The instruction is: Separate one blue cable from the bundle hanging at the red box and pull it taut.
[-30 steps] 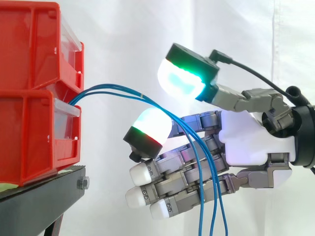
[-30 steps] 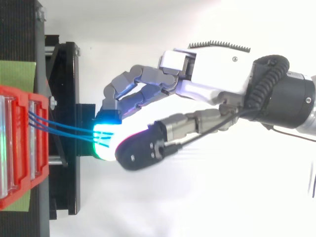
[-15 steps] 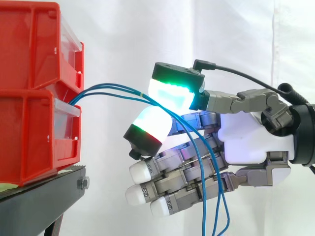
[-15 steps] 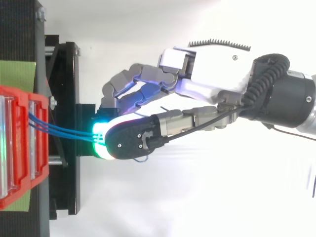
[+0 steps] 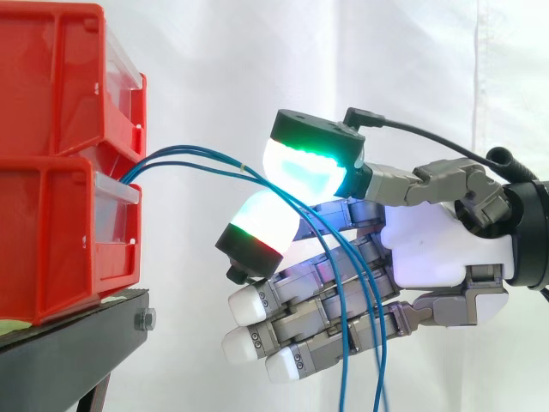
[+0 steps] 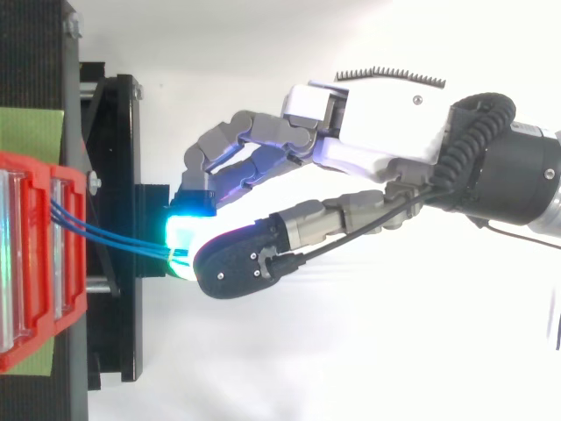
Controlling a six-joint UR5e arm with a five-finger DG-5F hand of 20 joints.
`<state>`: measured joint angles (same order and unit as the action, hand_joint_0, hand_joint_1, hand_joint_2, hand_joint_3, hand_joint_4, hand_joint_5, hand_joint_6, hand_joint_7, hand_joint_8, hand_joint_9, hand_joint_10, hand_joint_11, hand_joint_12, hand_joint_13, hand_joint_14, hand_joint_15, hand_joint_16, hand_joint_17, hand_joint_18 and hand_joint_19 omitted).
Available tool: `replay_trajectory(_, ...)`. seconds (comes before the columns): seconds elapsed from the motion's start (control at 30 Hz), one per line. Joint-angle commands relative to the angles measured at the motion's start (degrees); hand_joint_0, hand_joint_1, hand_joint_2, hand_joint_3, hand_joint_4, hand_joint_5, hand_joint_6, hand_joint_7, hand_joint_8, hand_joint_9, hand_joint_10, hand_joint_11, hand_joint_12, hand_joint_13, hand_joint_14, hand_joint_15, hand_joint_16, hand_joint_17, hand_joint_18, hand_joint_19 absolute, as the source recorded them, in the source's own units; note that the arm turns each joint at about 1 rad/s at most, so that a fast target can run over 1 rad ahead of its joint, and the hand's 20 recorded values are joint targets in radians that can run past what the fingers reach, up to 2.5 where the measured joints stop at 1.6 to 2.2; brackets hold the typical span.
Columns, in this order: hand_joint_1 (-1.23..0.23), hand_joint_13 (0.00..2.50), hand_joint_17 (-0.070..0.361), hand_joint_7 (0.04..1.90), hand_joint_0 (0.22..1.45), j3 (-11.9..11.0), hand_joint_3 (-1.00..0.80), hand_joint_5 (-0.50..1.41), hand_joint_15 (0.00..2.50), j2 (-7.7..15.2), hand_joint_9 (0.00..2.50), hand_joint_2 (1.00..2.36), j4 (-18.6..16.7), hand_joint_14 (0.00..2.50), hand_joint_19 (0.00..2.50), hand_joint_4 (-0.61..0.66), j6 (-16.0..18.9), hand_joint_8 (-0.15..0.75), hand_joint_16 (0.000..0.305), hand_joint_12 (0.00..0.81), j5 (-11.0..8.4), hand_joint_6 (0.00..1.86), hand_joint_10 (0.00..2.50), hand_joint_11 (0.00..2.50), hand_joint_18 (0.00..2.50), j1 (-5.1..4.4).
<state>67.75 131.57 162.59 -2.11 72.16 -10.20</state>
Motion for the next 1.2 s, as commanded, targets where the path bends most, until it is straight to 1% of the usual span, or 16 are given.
replay_trajectory(0.0, -0.76, 0.60, 0.073, 0.91, 0.68, 0.02, -0.50, -0.21, 0.14, 0.00, 0.81, 1.00, 0.01, 0.01, 0.24, 0.13, 0.00, 0.278, 0.033, 0.273, 0.00, 0.88, 0.02, 0.50, 0.50, 0.00)
replay_trajectory(0.13, -0.79, 0.61, 0.073, 0.90, 0.71, 0.02, -0.50, -0.20, 0.14, 0.00, 0.82, 1.00, 0.01, 0.01, 0.24, 0.07, 0.00, 0.277, 0.032, 0.273, 0.00, 0.88, 0.02, 0.51, 0.51, 0.00)
replay_trajectory(0.2, -0.81, 0.61, 0.073, 0.99, 0.74, 0.02, -0.50, -0.21, 0.14, -0.09, 0.82, 1.00, 0.01, 0.01, 0.23, 0.02, 0.00, 0.271, 0.033, 0.272, 0.00, 0.89, 0.02, 0.51, 0.52, 0.00)
replay_trajectory(0.23, -0.83, 0.61, 0.073, 1.03, 0.76, -0.07, -0.50, -0.21, 0.15, 0.00, 0.81, 1.00, 0.01, 0.01, 0.24, 0.02, 0.00, 0.271, 0.033, 0.272, 0.00, 0.89, 0.02, 0.51, 0.51, 0.00)
replay_trajectory(0.37, -0.87, 0.61, 0.073, 0.98, 0.80, 0.02, -0.50, -0.23, 0.16, 0.00, 0.78, 1.00, 0.36, 0.01, 0.25, 0.04, 0.00, 0.250, 0.032, 0.267, 0.00, 0.92, 0.02, 0.52, 0.50, 0.00)
replay_trajectory(0.4, -0.89, 0.61, 0.073, 0.96, 0.77, 0.02, -0.50, -0.22, 0.15, 0.00, 0.78, 1.00, 0.36, 0.01, 0.23, 0.09, 0.00, 0.252, 0.033, 0.268, 0.00, 0.92, 0.02, 0.53, 0.52, 0.00)
replay_trajectory(0.43, -0.89, 0.61, 0.073, 0.96, 0.77, 0.02, -0.50, -0.22, 0.15, 0.00, 0.78, 1.00, 0.36, 0.01, 0.23, 0.09, 0.00, 0.252, 0.033, 0.268, 0.00, 0.92, 0.02, 0.53, 0.52, 0.00)
replay_trajectory(0.5, -0.86, 0.61, 0.073, 0.92, 0.71, 0.02, -0.50, -0.22, 0.16, 0.00, 0.78, 1.00, 0.45, 0.01, 0.24, 0.12, 0.00, 0.250, 0.033, 0.267, 0.00, 0.92, 0.02, 0.54, 0.52, 0.00)
replay_trajectory(0.63, -0.85, 0.61, 0.074, 0.92, 0.64, 0.02, -0.50, -0.22, 0.17, 0.00, 0.79, 1.00, 0.45, 0.01, 0.26, 0.14, 0.09, 0.258, 0.033, 0.268, 0.00, 0.90, 0.02, 0.53, 0.51, 0.00)
replay_trajectory(0.7, -0.88, 0.61, 0.075, 0.93, 0.60, 0.02, -0.50, -0.22, 0.17, 0.00, 0.79, 1.00, 0.45, 0.01, 0.26, 0.14, 0.09, 0.262, 0.033, 0.270, 0.00, 0.90, 0.02, 0.54, 0.51, 0.00)
replay_trajectory(0.8, -0.95, 0.61, 0.075, 0.93, 0.60, 0.02, -0.50, -0.22, 0.16, 0.00, 0.79, 1.00, 0.45, 0.01, 0.25, 0.14, 0.09, 0.264, 0.033, 0.273, 0.00, 0.90, 0.02, 0.54, 0.52, 0.00)
replay_trajectory(0.97, -1.00, 0.61, 0.074, 0.96, 0.63, 0.02, -0.50, -0.22, 0.17, 0.00, 0.79, 1.00, 0.71, 0.01, 0.25, 0.12, 0.09, 0.255, 0.033, 0.271, 0.00, 0.89, 0.02, 0.54, 0.52, 0.18)
replay_trajectory(1.07, -0.94, 0.61, 0.080, 0.93, 0.53, -0.07, -0.50, -0.22, 0.18, 0.00, 0.80, 1.00, 0.89, 0.01, 0.26, 0.13, 0.09, 0.263, 0.036, 0.279, 0.00, 0.89, 0.02, 0.55, 0.53, 0.26)
replay_trajectory(1.1, -0.86, 0.62, 0.088, 0.90, 0.47, -0.07, -0.50, -0.21, 0.17, 0.00, 0.81, 1.00, 0.98, 0.01, 0.27, 0.16, 0.09, 0.284, 0.039, 0.299, 0.00, 0.89, 0.02, 0.54, 0.54, 0.35)
replay_trajectory(1.13, -0.84, 0.62, 0.090, 0.90, 0.46, -0.07, -0.50, -0.21, 0.17, 0.00, 0.81, 1.00, 0.98, 0.01, 0.27, 0.17, 0.09, 0.289, 0.040, 0.303, 0.00, 0.89, 0.02, 0.54, 0.55, 0.35)
replay_trajectory(1.17, -0.75, 0.63, 0.095, 0.90, 0.44, -0.07, -0.50, -0.20, 0.17, 0.00, 0.83, 1.00, 1.15, 0.01, 0.28, 0.18, 0.09, 0.306, 0.042, 0.314, 0.17, 0.88, 0.01, 0.53, 0.56, 0.35)
